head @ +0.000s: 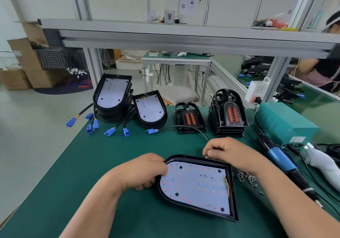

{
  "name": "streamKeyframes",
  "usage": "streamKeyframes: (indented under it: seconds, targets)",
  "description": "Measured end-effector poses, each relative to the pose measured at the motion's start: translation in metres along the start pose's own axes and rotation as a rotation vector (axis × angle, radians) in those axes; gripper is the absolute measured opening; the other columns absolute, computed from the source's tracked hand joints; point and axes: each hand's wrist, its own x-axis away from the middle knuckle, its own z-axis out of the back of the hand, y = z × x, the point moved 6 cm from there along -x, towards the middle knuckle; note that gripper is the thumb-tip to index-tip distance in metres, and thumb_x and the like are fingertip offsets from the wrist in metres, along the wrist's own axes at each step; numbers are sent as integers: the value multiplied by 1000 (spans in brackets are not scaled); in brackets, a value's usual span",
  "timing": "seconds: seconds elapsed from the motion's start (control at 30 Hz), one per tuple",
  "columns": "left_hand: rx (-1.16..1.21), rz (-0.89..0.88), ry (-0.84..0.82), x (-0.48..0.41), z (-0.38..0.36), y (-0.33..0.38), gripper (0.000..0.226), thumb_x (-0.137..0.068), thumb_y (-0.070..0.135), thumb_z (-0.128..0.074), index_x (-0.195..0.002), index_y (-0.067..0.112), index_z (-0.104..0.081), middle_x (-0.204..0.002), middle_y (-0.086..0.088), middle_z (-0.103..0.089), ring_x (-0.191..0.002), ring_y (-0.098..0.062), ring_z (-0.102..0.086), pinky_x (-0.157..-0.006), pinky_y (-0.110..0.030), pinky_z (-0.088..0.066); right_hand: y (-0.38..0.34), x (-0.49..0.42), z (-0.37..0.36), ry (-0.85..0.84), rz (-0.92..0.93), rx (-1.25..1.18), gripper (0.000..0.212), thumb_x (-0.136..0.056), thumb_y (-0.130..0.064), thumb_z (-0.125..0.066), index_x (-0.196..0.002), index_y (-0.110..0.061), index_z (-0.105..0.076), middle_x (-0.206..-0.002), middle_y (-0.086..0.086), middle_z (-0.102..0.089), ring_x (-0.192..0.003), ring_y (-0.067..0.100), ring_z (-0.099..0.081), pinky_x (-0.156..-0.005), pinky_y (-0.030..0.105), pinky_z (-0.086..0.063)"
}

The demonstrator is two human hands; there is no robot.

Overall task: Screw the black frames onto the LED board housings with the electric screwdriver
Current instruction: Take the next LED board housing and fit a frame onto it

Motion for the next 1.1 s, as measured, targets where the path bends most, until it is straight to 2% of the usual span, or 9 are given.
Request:
streamKeyframes:
  seconds: [0.1,0.23,0.33,0.43,0.7,0.8,0.9,1.0,1.1]
  targets:
    - [2,19,12,2,2,-3,22,-74,27,-55,-72,27,-33,-63,3,-31,-56,-18,-21,-53,-29,-11,-5,7,4,11,0,-64,22,-107,-25,-62,-97,-34,-80,-102,-11,-79,-97,5,-71,-83,11,-49]
    - [-25,26,11,3,1,-2,20,-73,27,-54,-74,27,-34,-62,4,-31,-55,-18,-20,-51,-28,-11,1,8,5,51,-41,-79,16,-103,-28,-68,-94,-36,-78,-93,-9,-79,-64,10,-63,-61,27,-53]
    - [-28,23,0,4,0,-1,21,-73,26,-53,-72,28,-33,-62,3,-30,-56,-19,-19,-51,-29,-10,8,0,16,304,-24,57,12,-98,-27,-73,-97,-39,-73,-95,-12,-75,-74,3,-65,-74,24,-51]
    - [-20,28,-4,5,0,0,20,-73,26,-54,-73,28,-33,-61,4,-30,-56,-18,-19,-51,-28,-10,11,-8,22,460,-62,273,29,-100,-31,-67,-129,-35,-66,-116,-13,-63,-87,1,-59,-81,27,-44]
    - [30,65,-8,8,3,-3,14,-73,28,-56,-71,27,-41,-60,5,-31,-54,-16,-20,-50,-25,-11,12,-22,7,341,-165,521,32,-101,-23,-61,-131,-14,-64,-119,6,-58,-88,25,-63,-75,35,-47]
    - [28,72,-9,8,4,-4,17,-72,29,-56,-79,26,-41,-61,5,-31,-54,-16,-22,-49,-24,-12,11,-21,7,300,-198,599,19,-99,-16,-58,-116,-12,-63,-100,4,-55,-89,34,-62,-77,40,-50]
    - [31,98,9,9,8,-7,21,-71,30,-57,-83,25,-41,-62,4,-32,-56,-17,-22,-51,-25,-12,10,-14,5,260,-98,521,19,-98,-10,-60,-114,-18,-65,-94,-5,-60,-88,23,-60,-79,38,-48]
    - [7,129,28,12,10,-9,23,-71,33,-57,-86,24,-41,-62,4,-33,-55,-18,-23,-52,-26,-13,10,-4,4,130,-48,412,36,-95,-6,-65,-126,-24,-72,-92,-16,-68,-80,0,-60,-80,23,-48]
    - [-58,142,36,15,8,-9,27,-74,44,-59,-84,26,-42,-63,4,-31,-58,-20,-22,-52,-28,-15,11,6,5,-27,-30,353,20,-93,-26,-79,-111,-34,-77,-88,-17,-71,-74,-5,-60,-70,15,-47]
